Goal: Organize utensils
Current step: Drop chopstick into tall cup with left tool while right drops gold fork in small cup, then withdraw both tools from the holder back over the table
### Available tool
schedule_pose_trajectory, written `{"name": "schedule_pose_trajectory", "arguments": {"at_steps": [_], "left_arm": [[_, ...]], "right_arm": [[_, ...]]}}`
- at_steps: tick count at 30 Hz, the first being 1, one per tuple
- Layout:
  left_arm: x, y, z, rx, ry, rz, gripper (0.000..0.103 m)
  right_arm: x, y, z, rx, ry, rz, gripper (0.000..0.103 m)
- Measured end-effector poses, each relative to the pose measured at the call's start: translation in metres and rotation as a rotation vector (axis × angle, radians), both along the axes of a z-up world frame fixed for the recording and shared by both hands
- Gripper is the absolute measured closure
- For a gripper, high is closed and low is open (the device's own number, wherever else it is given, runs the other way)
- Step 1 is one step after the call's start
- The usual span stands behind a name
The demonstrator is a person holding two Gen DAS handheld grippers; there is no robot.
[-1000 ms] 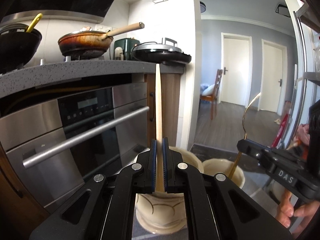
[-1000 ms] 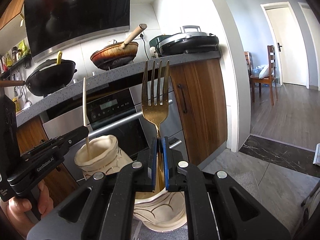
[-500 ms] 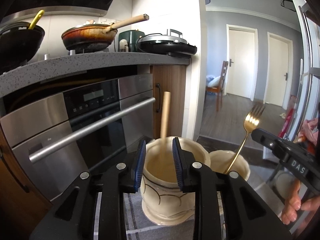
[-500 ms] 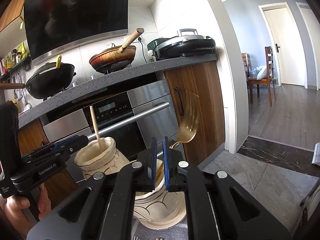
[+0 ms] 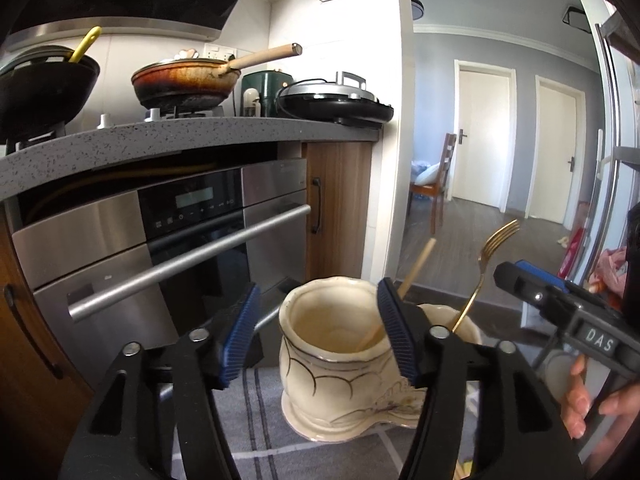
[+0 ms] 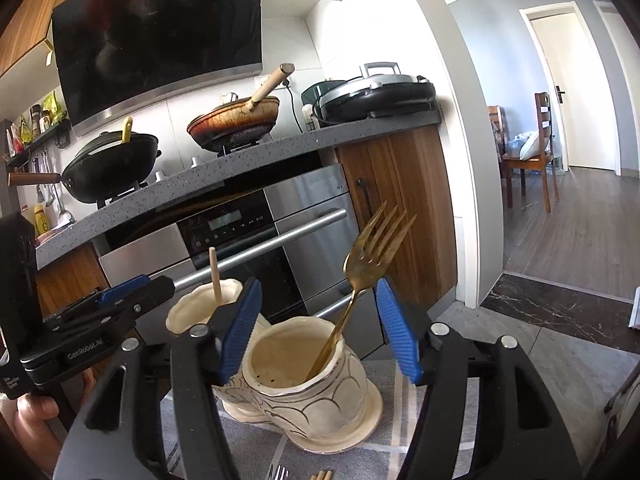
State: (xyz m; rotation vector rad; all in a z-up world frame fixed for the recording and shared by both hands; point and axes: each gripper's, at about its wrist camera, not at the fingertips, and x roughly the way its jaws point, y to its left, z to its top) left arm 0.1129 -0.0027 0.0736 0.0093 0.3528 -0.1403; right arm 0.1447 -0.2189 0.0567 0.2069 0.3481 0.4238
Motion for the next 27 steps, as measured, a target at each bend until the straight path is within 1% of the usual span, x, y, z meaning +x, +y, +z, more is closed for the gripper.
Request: {"name": "schedule_pose_trajectory", "arguments": {"at_steps": [1, 2, 3, 5, 9, 13, 16, 19, 22, 25, 27], "left_arm": [[-0.003, 0.000, 0.001, -0.001, -0.005, 0.001, 0.027], [-0.009, -0.001, 0.003, 0.000, -0.014, 0.004, 0.022], [-0.014, -0.001, 0.005, -0.001, -0.020, -0.001, 0.021], [-0.023, -0.002, 0.009, -0.001, -0.024, -0.015, 0.013], [-0.045, -0.006, 0.011, 0.009, -0.030, -0.033, 0.010], [-0.066, -0.010, 0.009, 0.025, -0.034, -0.054, 0.009], [-0.079, -0.013, 0.004, 0.032, -0.022, -0.075, 0.009], [-0.090, -0.018, -0.002, 0.039, -0.008, -0.098, 0.008], [-0.097, -0.022, -0.014, 0.052, 0.023, -0.123, 0.008], [-0.102, -0.027, -0.031, 0.065, 0.071, -0.140, 0.008], [-0.107, -0.030, -0.045, 0.090, 0.100, -0.145, 0.008]], "right_arm": [[-0.003, -0.003, 0.002, 0.001, -0.002, -0.005, 0.022], [-0.008, -0.010, 0.006, 0.014, -0.003, -0.006, 0.015], [-0.010, -0.014, 0.008, 0.026, 0.000, 0.000, 0.010], [-0.016, -0.023, 0.013, 0.033, 0.018, -0.002, 0.004], [-0.031, -0.037, 0.015, 0.031, 0.025, -0.042, 0.004], [-0.048, -0.050, 0.011, 0.035, 0.037, -0.072, 0.004], [-0.062, -0.058, 0.000, 0.019, 0.052, -0.092, 0.004], [-0.074, -0.066, -0.015, -0.002, 0.091, -0.115, 0.004], [-0.081, -0.070, -0.030, -0.020, 0.141, -0.118, 0.004], [-0.088, -0.074, -0.045, -0.052, 0.187, -0.133, 0.004], [-0.093, -0.077, -0.054, -0.068, 0.220, -0.145, 0.004]]}}
